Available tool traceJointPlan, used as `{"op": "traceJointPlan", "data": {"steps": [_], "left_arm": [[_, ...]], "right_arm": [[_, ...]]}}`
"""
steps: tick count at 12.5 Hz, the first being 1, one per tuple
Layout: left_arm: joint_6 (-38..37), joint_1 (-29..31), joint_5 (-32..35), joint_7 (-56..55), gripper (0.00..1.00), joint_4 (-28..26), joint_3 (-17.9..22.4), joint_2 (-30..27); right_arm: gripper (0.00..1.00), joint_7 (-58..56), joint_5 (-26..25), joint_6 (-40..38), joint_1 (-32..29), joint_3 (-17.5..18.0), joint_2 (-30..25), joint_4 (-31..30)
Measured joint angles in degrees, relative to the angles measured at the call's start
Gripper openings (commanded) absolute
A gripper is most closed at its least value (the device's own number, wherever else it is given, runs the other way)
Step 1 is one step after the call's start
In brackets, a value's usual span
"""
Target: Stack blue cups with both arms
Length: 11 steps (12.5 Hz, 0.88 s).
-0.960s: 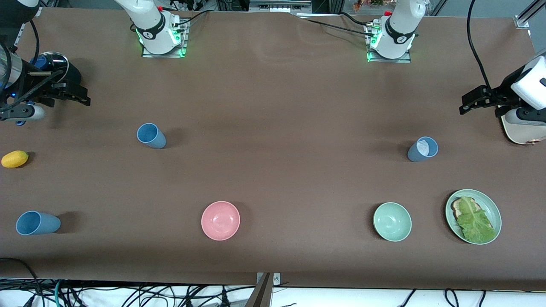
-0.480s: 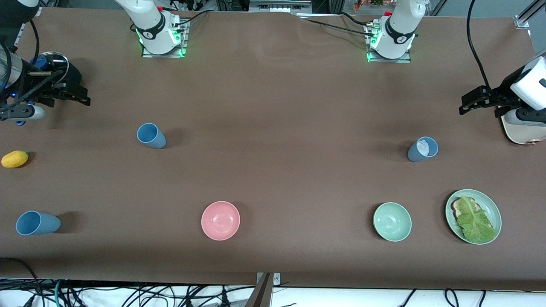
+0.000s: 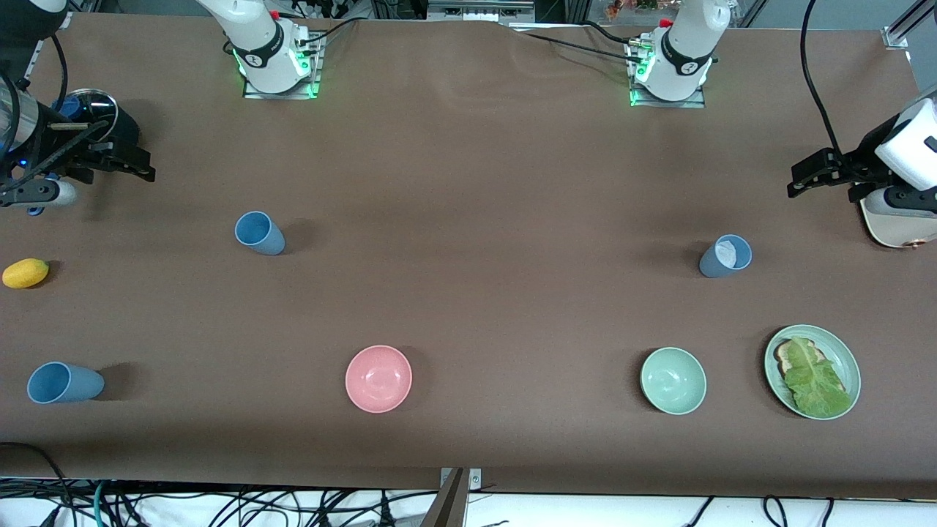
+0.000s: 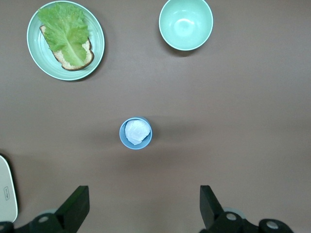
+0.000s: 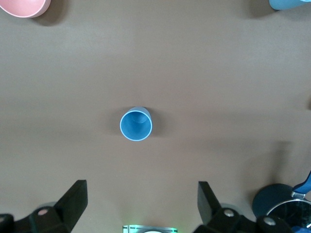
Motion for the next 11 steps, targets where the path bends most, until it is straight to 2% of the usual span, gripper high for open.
{"op": "traceJointPlan", "data": {"steps": [11], "left_arm": [[0.0,0.79,0.0,0.0,1.0,0.0,0.09,0.03]], "right_arm": [[1.0,0.0,0.0,-0.02,0.0,-0.01,0.06,0.0]]}}
